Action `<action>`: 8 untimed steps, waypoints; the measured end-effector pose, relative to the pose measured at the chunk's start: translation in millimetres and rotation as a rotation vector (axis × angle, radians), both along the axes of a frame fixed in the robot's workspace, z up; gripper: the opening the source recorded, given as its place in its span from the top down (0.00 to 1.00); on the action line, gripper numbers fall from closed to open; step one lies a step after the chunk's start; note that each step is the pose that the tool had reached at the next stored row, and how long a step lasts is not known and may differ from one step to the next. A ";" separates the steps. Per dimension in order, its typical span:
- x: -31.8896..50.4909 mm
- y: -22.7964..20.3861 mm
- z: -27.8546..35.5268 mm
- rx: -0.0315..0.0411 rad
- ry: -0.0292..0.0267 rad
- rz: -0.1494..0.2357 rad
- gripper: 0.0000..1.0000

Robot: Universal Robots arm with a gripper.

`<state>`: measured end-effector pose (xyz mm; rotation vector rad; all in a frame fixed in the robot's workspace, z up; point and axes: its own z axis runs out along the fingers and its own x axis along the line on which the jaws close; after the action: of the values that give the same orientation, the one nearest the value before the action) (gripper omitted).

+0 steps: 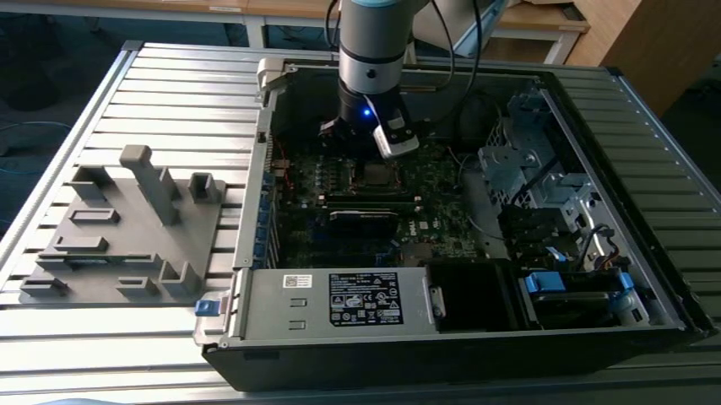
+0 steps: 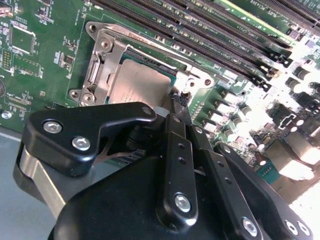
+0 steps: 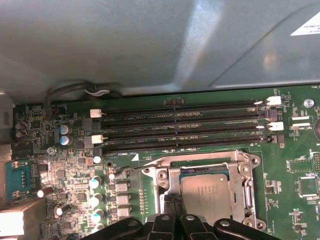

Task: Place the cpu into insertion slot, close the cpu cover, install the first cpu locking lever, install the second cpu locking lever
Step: 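Close the cpu cover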

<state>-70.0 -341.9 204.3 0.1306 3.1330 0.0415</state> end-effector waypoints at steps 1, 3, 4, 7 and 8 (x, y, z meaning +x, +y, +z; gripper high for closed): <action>0.0 0.0 0.0 -0.0001 0.0000 0.000 0.90; 0.0 0.0 -0.1 0.0000 -0.0001 0.000 0.90; -0.2 0.0 -0.3 0.0002 -0.0002 0.000 0.90; -1.1 0.0 -0.6 0.0000 -0.0001 0.000 0.90; -1.1 0.1 -1.1 0.0003 -0.0002 0.000 0.90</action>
<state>-71.1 -341.8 203.3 0.1304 3.1329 0.0420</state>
